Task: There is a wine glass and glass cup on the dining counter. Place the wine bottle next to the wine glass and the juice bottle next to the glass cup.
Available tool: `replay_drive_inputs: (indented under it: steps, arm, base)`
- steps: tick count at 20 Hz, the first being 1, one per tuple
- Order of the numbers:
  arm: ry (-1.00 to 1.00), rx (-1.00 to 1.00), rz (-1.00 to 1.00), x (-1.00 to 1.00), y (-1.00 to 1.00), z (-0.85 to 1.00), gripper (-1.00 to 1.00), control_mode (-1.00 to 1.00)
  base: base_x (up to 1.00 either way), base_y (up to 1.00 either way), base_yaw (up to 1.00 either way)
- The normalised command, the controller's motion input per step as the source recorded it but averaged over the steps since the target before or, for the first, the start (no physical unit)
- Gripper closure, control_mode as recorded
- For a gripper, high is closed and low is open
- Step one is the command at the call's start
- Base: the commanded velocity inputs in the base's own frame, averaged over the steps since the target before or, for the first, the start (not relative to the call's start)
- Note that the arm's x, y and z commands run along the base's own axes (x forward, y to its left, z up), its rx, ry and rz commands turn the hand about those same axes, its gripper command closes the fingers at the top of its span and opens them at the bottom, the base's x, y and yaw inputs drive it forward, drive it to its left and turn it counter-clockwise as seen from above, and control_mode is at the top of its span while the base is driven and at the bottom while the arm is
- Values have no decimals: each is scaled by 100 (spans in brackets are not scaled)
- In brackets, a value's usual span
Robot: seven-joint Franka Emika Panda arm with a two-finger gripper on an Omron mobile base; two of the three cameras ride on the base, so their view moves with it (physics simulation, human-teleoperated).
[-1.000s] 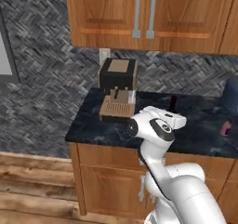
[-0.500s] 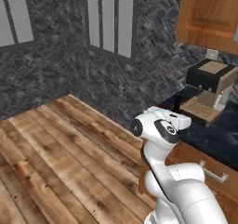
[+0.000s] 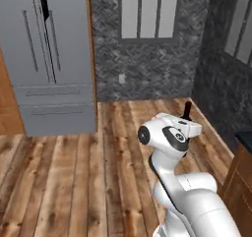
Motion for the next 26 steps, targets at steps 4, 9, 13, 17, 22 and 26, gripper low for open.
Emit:
replay_drive_inputs:
  steps: [4,9,13,17,22,26]
  arm:
    - [0,0,0,0,0,0,100,100]
    - [0,0,0,0,0,0,100,100]
    - [0,0,0,0,0,0,100,100]
    - [0,0,0,0,0,0,100,100]
    - [0,0,0,0,0,0,100,100]
    - [0,0,0,0,0,0,100,100]
  base:
    - [3,0,94]
    - [9,0,91]
    - [20,0,83]
    - [41,-12,63]
    - [52,-21,48]
    - [64,-28,30]
